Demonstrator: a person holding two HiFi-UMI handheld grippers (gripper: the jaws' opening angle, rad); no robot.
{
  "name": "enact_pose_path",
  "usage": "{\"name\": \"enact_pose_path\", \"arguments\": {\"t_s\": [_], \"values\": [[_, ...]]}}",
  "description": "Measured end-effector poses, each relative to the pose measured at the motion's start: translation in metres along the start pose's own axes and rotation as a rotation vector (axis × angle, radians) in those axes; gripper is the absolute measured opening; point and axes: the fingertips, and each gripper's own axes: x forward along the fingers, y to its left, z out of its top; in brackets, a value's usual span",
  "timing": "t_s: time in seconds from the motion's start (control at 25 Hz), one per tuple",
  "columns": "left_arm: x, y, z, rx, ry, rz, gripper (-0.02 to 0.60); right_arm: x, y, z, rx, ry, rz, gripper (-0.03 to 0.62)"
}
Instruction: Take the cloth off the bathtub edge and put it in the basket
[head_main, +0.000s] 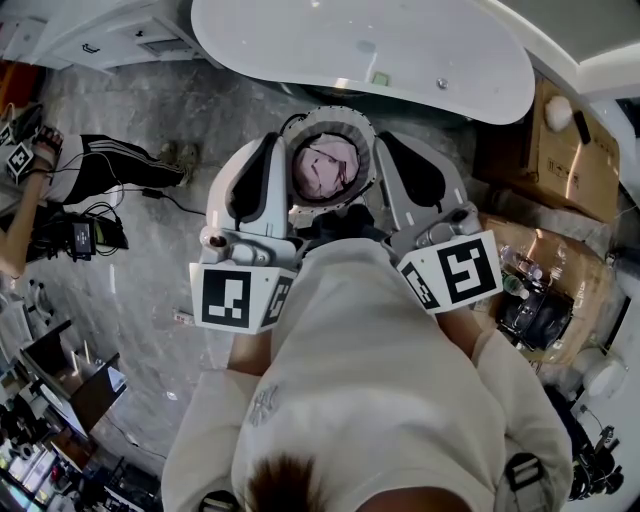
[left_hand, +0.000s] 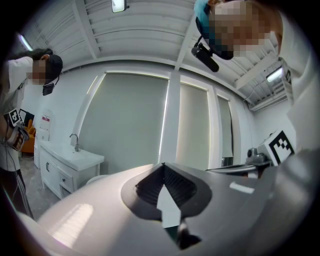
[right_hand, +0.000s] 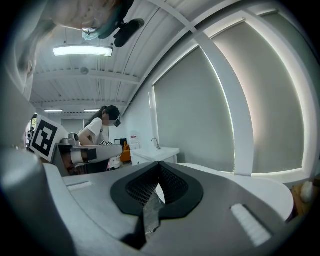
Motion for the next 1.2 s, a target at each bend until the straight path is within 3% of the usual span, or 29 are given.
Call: {"name": "enact_pose_path", "arguments": {"t_s": [1.2], "values": [[0.0039, 0.0075, 0.0, -0.01, 0.0, 0.002, 0.002, 0.0091, -0.0001, 0.0013, -0.001, 0.007, -0.001, -0.003]]}}
